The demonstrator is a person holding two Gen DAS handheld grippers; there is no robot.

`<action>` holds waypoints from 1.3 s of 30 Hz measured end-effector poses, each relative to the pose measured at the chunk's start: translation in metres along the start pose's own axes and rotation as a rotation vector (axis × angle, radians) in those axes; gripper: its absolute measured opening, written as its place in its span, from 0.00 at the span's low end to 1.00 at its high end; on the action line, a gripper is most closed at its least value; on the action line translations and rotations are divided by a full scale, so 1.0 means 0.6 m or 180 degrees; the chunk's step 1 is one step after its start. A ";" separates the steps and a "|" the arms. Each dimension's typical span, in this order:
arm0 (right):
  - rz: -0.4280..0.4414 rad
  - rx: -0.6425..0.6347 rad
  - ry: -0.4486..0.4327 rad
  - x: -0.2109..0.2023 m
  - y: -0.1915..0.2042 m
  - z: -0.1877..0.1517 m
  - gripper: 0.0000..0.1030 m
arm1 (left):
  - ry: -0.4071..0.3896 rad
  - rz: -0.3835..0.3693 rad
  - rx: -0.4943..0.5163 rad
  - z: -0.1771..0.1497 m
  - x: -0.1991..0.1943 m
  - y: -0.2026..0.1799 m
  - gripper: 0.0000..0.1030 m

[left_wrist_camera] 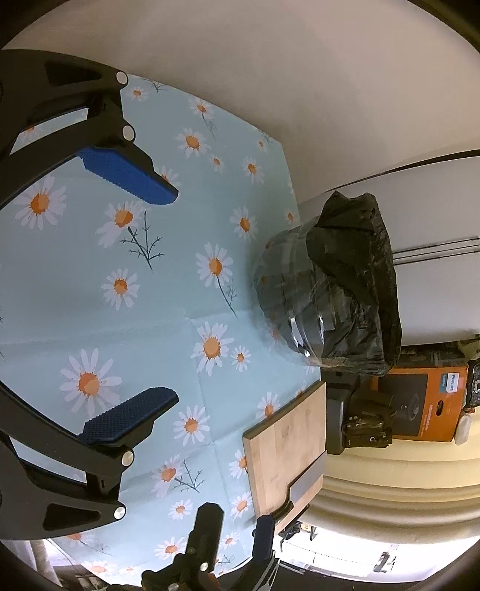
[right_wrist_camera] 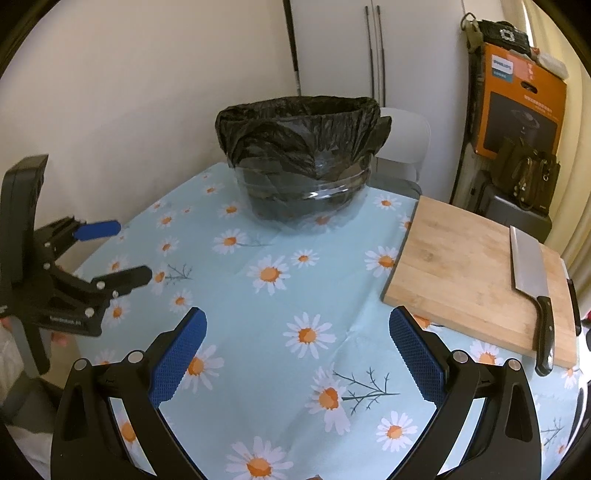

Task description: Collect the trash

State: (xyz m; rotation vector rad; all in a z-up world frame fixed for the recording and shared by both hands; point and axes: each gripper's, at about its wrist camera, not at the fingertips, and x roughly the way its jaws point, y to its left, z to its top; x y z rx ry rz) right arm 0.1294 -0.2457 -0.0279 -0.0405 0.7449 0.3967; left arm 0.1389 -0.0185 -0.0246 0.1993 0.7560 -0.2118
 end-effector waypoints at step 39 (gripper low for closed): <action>-0.0007 -0.0109 0.0037 0.003 0.010 -0.005 0.92 | -0.0008 -0.0067 0.0065 0.006 -0.006 0.000 0.94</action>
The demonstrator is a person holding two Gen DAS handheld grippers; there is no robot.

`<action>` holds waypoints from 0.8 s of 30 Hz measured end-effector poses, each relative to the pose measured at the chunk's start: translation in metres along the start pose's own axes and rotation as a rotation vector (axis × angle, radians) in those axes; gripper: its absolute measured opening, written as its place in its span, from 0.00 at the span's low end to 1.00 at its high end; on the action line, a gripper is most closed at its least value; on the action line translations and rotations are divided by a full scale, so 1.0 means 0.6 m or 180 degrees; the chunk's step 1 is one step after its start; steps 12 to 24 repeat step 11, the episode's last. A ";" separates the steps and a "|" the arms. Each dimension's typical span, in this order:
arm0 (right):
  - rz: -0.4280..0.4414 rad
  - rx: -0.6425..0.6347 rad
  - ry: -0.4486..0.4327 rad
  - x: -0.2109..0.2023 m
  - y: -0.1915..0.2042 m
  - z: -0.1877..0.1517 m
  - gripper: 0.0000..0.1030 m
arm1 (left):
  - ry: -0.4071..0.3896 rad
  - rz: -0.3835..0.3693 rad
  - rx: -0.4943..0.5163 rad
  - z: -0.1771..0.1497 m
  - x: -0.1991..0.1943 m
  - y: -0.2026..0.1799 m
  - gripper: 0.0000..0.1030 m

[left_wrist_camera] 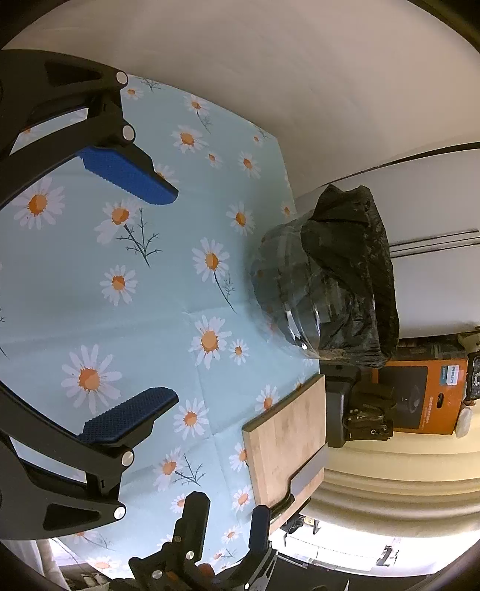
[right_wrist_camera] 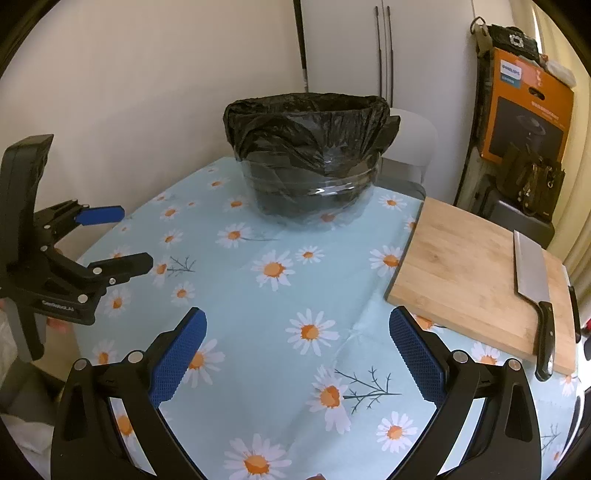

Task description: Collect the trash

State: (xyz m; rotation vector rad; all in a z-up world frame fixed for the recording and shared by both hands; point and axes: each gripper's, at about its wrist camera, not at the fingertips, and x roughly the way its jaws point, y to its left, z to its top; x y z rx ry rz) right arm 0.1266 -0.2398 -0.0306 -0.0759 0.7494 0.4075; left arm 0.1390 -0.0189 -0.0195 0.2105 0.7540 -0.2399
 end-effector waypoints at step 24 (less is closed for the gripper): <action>0.0002 0.0104 0.0049 0.014 -0.008 -0.006 0.92 | -0.0080 -0.0081 -0.0114 0.010 -0.007 0.015 0.94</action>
